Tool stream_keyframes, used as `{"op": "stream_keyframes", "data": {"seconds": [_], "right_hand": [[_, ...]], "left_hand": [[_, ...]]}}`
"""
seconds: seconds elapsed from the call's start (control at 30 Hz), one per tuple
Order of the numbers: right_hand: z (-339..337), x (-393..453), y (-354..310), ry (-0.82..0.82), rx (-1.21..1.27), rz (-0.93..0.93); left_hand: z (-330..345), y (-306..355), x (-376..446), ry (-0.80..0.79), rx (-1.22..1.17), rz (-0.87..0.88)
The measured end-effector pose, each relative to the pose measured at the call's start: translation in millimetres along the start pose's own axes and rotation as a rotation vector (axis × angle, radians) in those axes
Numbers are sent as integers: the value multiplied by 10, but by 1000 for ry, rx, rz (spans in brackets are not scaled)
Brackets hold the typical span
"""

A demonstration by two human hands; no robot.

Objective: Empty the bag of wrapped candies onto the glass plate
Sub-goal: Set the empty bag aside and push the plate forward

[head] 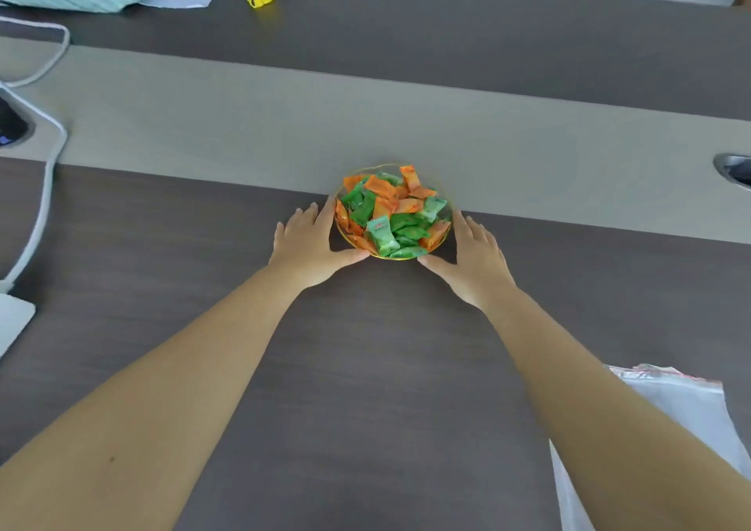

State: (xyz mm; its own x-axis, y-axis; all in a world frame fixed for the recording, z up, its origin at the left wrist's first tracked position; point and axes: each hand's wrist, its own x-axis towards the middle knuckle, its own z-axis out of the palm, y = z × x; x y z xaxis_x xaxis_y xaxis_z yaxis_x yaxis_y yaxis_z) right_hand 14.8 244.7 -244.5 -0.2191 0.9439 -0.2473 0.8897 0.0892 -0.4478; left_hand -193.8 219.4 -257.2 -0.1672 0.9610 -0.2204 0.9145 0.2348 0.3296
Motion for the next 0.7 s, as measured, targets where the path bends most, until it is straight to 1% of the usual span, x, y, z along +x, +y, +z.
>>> {"op": "stream_keyframes", "data": {"seconds": [0.13,0.4,0.6,0.7], "right_hand": [[-35,504,17,51,30,-20],[-83,1092,21,115,-30,-31],[-111,1330,44,123,-82,-7],[-183,1201,-74,114,-3,32]], "left_hand": [[-41,-36,544,68,-60,40],[-124,23,1192,100,-64,77],[-82,124,1392,107,-67,-22],[-229,245,1182,131,-170,-78]]}}
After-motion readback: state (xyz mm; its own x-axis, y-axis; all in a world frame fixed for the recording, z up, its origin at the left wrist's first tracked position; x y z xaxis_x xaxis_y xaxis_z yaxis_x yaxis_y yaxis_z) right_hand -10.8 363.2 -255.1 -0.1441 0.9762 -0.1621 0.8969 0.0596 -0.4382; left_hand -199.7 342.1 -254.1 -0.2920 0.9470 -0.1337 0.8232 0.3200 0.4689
